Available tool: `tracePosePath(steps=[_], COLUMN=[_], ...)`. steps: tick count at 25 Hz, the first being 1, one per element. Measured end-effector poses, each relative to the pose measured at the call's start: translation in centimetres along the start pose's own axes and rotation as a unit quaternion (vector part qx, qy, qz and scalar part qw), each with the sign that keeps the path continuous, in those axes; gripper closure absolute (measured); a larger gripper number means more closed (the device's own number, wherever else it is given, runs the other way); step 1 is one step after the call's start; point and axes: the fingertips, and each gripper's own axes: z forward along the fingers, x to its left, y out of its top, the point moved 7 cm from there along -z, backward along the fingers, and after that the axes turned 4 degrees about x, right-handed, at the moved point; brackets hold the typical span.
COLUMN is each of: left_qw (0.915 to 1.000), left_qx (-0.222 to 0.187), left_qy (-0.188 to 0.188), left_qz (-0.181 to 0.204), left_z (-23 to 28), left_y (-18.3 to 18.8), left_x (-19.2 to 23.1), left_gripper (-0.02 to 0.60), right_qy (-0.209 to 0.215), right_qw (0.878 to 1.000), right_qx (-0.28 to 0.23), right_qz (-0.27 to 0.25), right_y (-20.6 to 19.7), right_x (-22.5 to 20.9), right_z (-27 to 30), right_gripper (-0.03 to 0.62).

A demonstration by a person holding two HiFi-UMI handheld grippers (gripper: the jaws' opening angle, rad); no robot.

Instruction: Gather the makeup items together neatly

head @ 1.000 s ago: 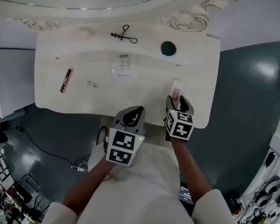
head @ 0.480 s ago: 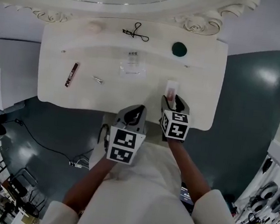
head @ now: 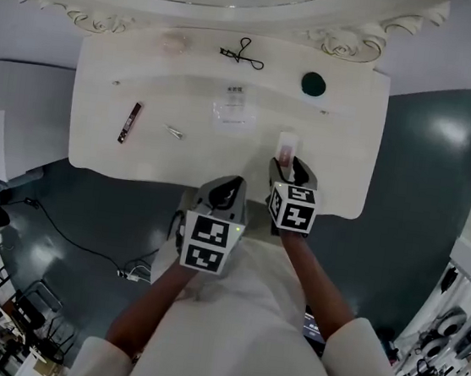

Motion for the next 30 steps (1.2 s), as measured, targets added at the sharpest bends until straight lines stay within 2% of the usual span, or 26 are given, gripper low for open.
tracePosePath(steps=[19,23,30], left_qw=[0.9999,0.9998,0.9996], left_qx=[0.008,0.011,0.020], left_qy=[0.012,0.011,0.015], left_qz=[-0.007,-0.014,-0.011], left_z=[-3.4,-4.3,-4.9], left_y=[-2.2,-2.7,-3.7], left_x=[4.2,5.0,6.0], left_gripper=[0.572,0.571,0.571], right_qy=[0.001,-0.010,-0.027], right_qw=[1.000,0.999,0.999], right_qx=[0.018,0.030,0.042], right_qz=[0.006,0.013,-0.005], right_y=[-1.3,-2.0,-2.4], right_x=[4.9,4.9,5.2], right_z=[1.4,1.7,2.6], right_gripper=[0.388,0.388,0.388])
